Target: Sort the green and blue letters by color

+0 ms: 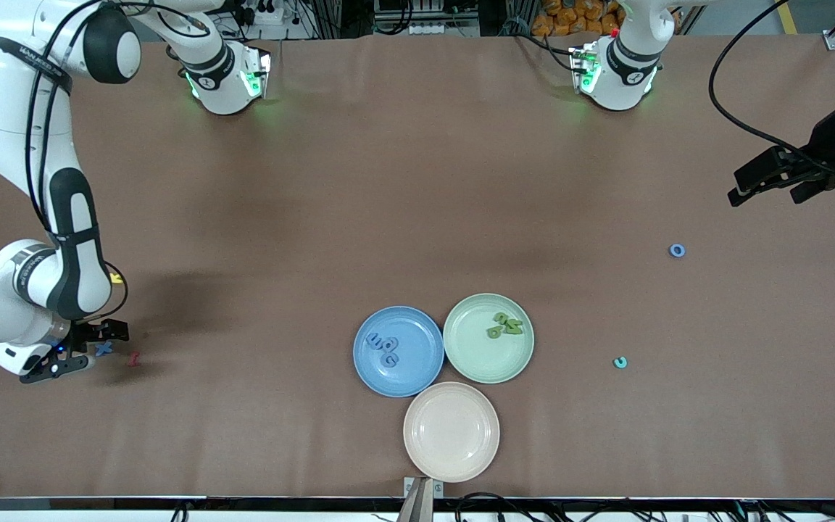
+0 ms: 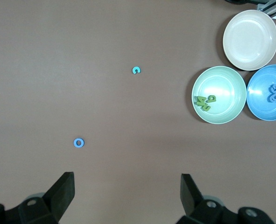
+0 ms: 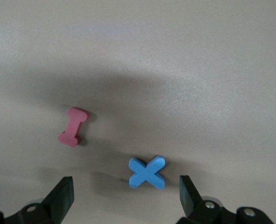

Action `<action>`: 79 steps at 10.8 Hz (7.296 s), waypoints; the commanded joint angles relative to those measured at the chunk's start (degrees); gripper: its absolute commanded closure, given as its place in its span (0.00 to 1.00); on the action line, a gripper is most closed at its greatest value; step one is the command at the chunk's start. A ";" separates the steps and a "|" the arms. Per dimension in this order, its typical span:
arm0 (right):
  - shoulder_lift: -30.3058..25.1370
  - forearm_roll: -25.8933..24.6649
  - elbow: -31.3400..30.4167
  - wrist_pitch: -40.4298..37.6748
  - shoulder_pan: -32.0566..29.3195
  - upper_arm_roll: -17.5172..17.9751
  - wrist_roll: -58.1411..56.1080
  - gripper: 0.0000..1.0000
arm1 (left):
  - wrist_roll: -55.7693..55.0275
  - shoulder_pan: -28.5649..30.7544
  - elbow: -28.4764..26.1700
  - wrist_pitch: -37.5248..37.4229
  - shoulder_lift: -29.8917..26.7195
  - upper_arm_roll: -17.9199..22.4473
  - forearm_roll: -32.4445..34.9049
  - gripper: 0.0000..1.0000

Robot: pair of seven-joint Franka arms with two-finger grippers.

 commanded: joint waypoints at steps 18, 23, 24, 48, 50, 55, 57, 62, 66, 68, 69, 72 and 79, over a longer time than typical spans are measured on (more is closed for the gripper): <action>3.01 4.75 2.99 0.84 -1.52 0.64 -2.25 1.00 | 1.59 0.12 0.16 0.99 2.26 0.54 3.05 0.00; 0.29 9.67 3.78 -3.28 3.74 0.47 2.12 1.00 | 1.59 0.12 0.25 1.08 2.70 0.71 2.96 0.00; -0.41 9.67 3.79 -3.55 5.49 0.46 6.15 1.00 | 1.59 0.12 0.16 2.12 2.79 0.63 3.05 0.00; -5.76 10.78 3.62 9.06 32.43 9.25 92.27 0.00 | 1.68 0.47 -0.01 3.45 3.93 0.63 3.14 0.00; -10.59 6.08 -0.23 1.31 25.94 10.91 81.14 0.00 | 1.68 0.56 0.07 3.98 4.28 0.80 3.14 0.00; -18.69 3.53 -13.42 1.19 14.85 11.45 52.37 0.00 | 1.68 0.55 -0.01 4.33 4.37 0.80 3.14 0.00; -22.11 -2.95 -16.85 1.01 12.20 11.45 48.38 0.00 | 1.77 0.56 -0.01 4.33 4.37 0.80 3.14 0.00; -32.93 -17.21 -22.85 -6.09 3.17 18.98 48.29 0.00 | 1.77 0.47 -0.01 4.33 4.37 0.80 3.14 0.00; -38.02 -19.94 -23.28 -11.63 -5.80 27.77 48.20 0.00 | 1.77 0.47 -0.01 4.33 4.37 0.80 3.14 0.00; -41.45 -20.30 -23.20 -15.05 -6.70 28.94 46.63 0.00 | 1.77 0.47 -0.01 4.33 4.37 0.72 3.14 0.00; -43.03 -20.30 -23.02 -16.64 -6.70 28.94 44.88 0.00 | 1.68 0.38 -0.01 4.33 4.37 0.71 3.05 0.00; -44.10 -20.30 -16.64 -25.75 -6.01 28.50 44.33 0.00 | 1.33 -0.23 -0.10 4.33 4.37 0.63 2.96 0.00; -44.01 -19.42 1.13 -41.86 -0.82 23.58 41.36 0.00 | 1.68 0.03 -0.10 4.33 4.37 0.63 3.05 0.00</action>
